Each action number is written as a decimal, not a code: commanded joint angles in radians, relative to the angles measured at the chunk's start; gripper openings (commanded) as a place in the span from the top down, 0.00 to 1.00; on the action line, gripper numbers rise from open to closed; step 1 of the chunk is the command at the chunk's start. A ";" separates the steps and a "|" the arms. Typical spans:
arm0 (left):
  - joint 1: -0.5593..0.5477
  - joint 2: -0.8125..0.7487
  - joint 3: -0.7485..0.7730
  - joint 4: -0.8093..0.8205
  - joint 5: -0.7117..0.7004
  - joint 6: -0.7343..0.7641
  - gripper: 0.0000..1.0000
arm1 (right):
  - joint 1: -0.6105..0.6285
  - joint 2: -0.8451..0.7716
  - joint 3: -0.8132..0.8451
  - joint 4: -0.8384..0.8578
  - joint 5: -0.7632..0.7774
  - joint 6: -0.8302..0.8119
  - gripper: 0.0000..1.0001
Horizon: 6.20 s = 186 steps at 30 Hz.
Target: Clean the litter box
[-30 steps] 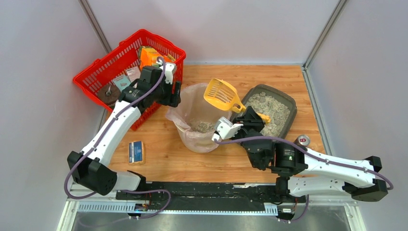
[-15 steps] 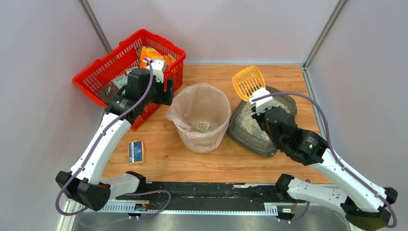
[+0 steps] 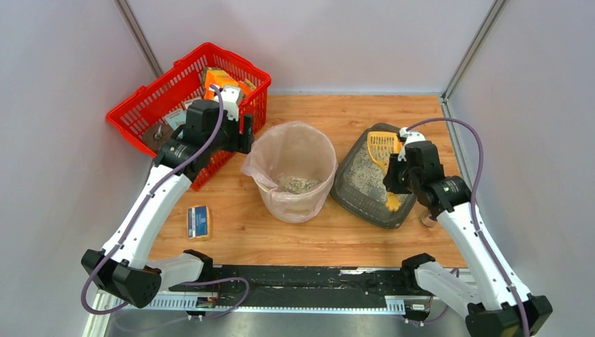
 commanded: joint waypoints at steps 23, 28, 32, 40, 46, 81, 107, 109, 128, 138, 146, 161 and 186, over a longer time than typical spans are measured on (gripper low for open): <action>0.001 -0.011 0.016 0.015 0.076 -0.031 0.21 | -0.152 0.587 0.346 -0.484 -0.253 0.179 1.00; 0.001 -0.014 0.015 0.017 0.075 -0.032 0.21 | -0.155 0.689 0.388 -0.466 -0.240 0.182 1.00; 0.001 -0.020 0.015 0.017 0.076 -0.032 0.21 | -0.155 0.782 0.408 -0.433 -0.184 0.195 1.00; 0.001 -0.019 0.018 0.015 0.079 -0.032 0.21 | -0.169 0.919 0.494 -0.350 -0.190 0.221 1.00; 0.001 -0.016 0.016 0.015 0.095 -0.038 0.22 | -0.188 0.988 0.549 -0.305 -0.178 0.244 1.00; 0.001 0.000 0.012 0.025 0.110 -0.038 0.24 | -0.197 0.638 0.138 0.100 0.019 0.231 1.00; -0.029 0.076 0.233 -0.002 0.075 -0.055 0.26 | -0.195 0.516 0.115 -0.064 -0.110 0.207 1.00; -0.029 0.058 0.184 0.041 0.081 -0.058 0.26 | -0.195 0.470 0.081 -0.064 -0.108 0.219 1.00; -0.029 0.035 0.112 0.064 0.041 -0.022 0.26 | 0.059 0.112 -0.227 0.112 0.215 0.403 1.00; -0.029 0.038 0.104 0.071 0.044 -0.020 0.26 | 0.168 0.084 -0.246 0.066 0.244 0.481 1.00; -0.029 0.030 0.105 0.069 0.053 -0.018 0.26 | 0.193 0.156 -0.169 0.035 0.191 0.492 1.00; -0.029 0.030 0.105 0.069 0.073 -0.026 0.26 | 0.213 0.190 -0.121 -0.129 0.129 0.482 1.00; -0.029 0.036 0.105 0.063 0.070 -0.019 0.26 | -0.027 0.181 -0.054 -0.133 0.031 0.325 1.00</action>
